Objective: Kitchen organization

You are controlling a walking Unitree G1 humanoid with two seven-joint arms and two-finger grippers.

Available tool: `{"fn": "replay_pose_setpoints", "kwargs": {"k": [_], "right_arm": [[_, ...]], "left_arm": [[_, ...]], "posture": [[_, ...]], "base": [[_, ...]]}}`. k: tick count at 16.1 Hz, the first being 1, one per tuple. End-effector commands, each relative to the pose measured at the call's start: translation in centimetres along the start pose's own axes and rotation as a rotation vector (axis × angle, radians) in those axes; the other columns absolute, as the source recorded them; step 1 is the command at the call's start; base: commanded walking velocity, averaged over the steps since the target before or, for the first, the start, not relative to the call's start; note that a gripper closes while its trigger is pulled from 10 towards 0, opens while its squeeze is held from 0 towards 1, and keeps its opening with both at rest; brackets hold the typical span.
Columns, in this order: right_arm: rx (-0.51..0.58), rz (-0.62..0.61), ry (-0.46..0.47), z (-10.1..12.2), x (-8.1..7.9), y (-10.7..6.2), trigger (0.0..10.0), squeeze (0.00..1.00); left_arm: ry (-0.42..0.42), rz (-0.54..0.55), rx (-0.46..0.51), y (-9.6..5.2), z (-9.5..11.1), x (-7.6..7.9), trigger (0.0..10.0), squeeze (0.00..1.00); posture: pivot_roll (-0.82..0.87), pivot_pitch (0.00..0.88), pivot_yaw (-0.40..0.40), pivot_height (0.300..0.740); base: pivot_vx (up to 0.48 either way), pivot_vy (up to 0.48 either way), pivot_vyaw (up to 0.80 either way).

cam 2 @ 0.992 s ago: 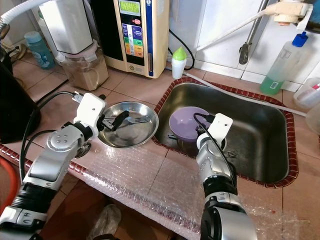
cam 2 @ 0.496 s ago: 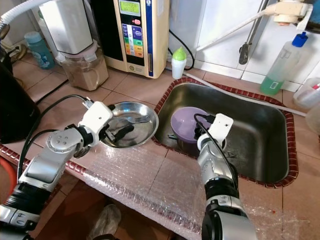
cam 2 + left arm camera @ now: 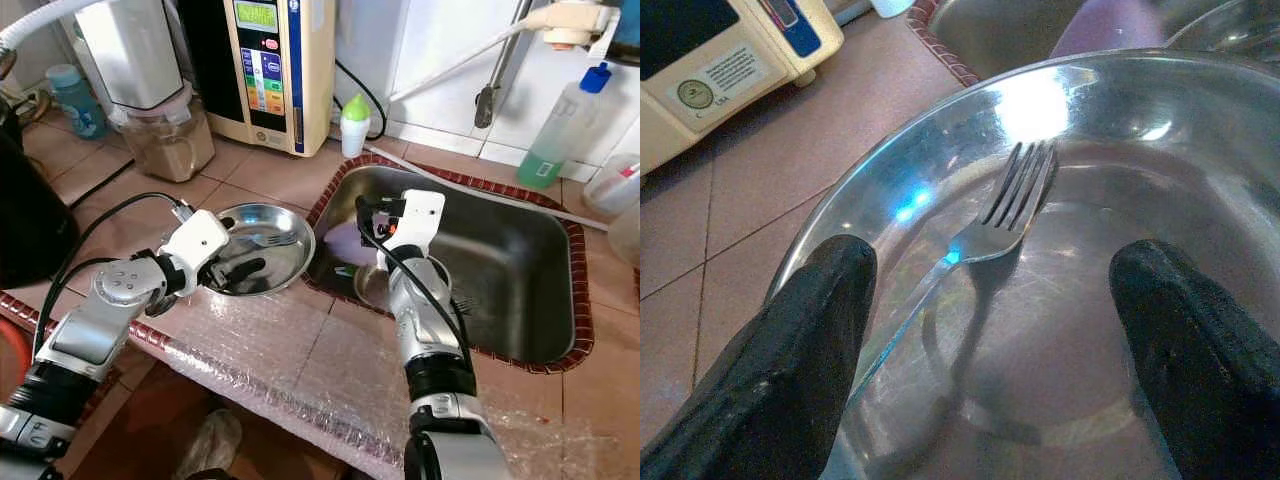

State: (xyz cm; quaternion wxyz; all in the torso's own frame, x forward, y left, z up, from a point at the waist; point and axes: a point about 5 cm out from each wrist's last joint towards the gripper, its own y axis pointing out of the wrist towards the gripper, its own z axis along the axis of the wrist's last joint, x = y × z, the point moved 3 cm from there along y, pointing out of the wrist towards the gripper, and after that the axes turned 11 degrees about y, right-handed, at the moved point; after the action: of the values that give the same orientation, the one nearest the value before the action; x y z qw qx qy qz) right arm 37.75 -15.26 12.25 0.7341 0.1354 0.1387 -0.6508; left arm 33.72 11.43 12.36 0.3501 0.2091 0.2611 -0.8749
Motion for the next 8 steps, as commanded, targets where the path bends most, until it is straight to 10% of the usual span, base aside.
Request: {"fn": "replay_pose_setpoints", "kwargs": {"k": [1,8], "right_arm": [[0.026,0.014,-0.018,0.78,-0.17,0.01,10.0,0.00],[0.030,-0.003,-0.036,0.76,0.33,-0.15,10.0,0.00]], "left_arm": [[0.012,-0.015,0.006,0.19,0.27,-0.02,0.0,0.00],[0.002,-0.090,-0.013,-0.04,-0.13,0.68,0.0,0.00]], "posture": [[-0.01,0.000,0.035,0.740],[-0.01,0.000,0.039,0.740]], "base": [[0.000,0.000,0.00],[0.000,0.000,0.00]]}}
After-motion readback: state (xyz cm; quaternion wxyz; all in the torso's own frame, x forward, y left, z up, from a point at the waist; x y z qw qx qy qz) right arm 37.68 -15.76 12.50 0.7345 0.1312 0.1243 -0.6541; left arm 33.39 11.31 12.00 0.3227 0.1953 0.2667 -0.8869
